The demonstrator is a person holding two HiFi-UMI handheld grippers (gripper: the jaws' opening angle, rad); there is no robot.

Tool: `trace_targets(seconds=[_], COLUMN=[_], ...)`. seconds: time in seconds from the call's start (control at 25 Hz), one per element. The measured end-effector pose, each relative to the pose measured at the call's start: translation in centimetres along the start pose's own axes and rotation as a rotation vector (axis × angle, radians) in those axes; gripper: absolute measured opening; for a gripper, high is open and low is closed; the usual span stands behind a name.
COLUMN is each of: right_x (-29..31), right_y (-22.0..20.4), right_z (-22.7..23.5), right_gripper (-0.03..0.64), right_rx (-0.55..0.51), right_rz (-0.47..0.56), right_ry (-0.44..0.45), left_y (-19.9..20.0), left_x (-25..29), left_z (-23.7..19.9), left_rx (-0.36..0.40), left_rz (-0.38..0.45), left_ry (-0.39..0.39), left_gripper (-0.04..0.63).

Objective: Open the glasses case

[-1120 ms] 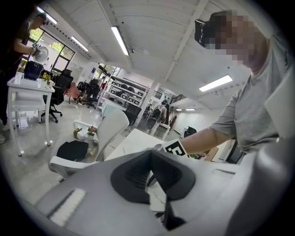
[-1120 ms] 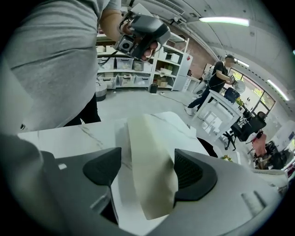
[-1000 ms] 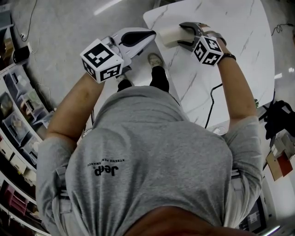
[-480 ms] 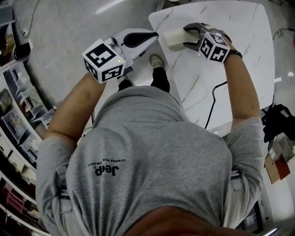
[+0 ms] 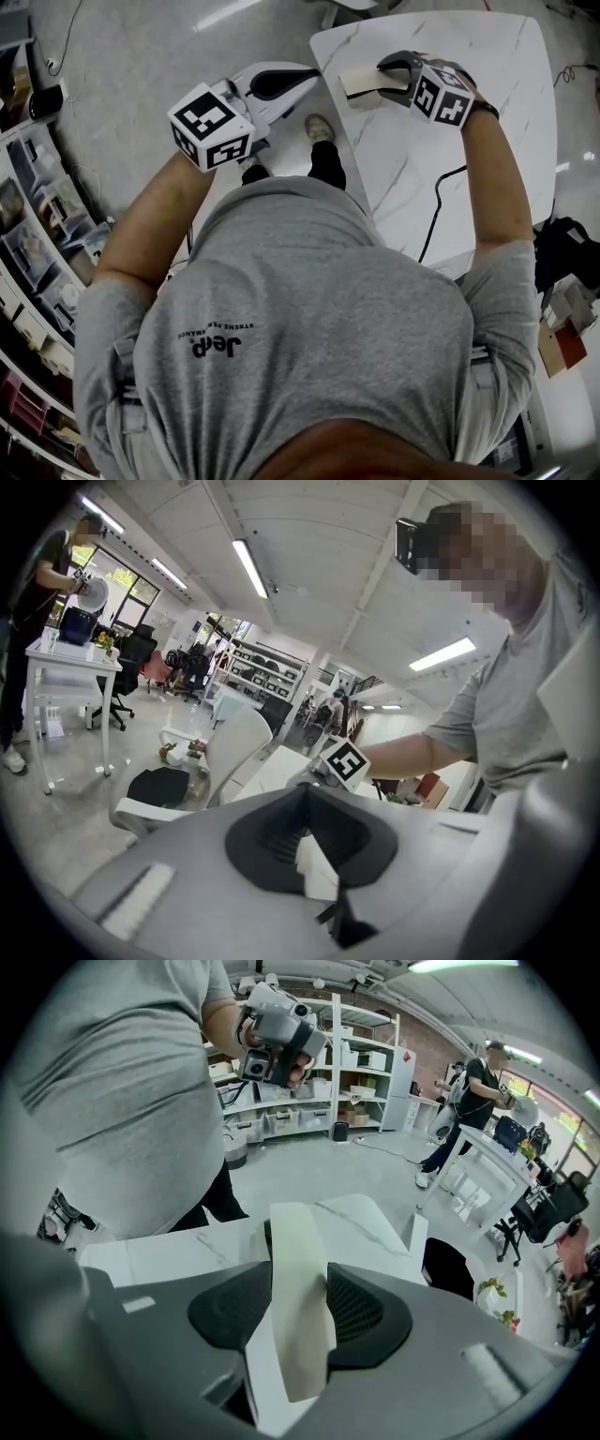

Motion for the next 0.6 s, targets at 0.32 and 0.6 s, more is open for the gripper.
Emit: trace_targets(seconds=[0.32,0.6], right_x=[-0.7,0.1], right_y=[1.5,1.8], right_z=[1.7,3.7], right_gripper=[0.063,0.041], right_rx=[-0.027,-0.040], right_rz=[0.000,-0.013], right_ry=[-0.045,-0.106], left_y=[0.6,0.7], left_x=[-1.3,-3.0], left_z=[-0.2,-0.9], left_rx=[0.004,0.001], left_rz=[0.011,0.021], left_ry=[0.012,0.042], left_gripper=[0.045,0.046])
Point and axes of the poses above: the fingertips, and each gripper's own axes: x forward along the fingers, z to its right, y out of its top, the point moved 6 cm from there along -x, backward along the fingers, and after that the axes turned 4 degrees about z, right-handed, at the moved point
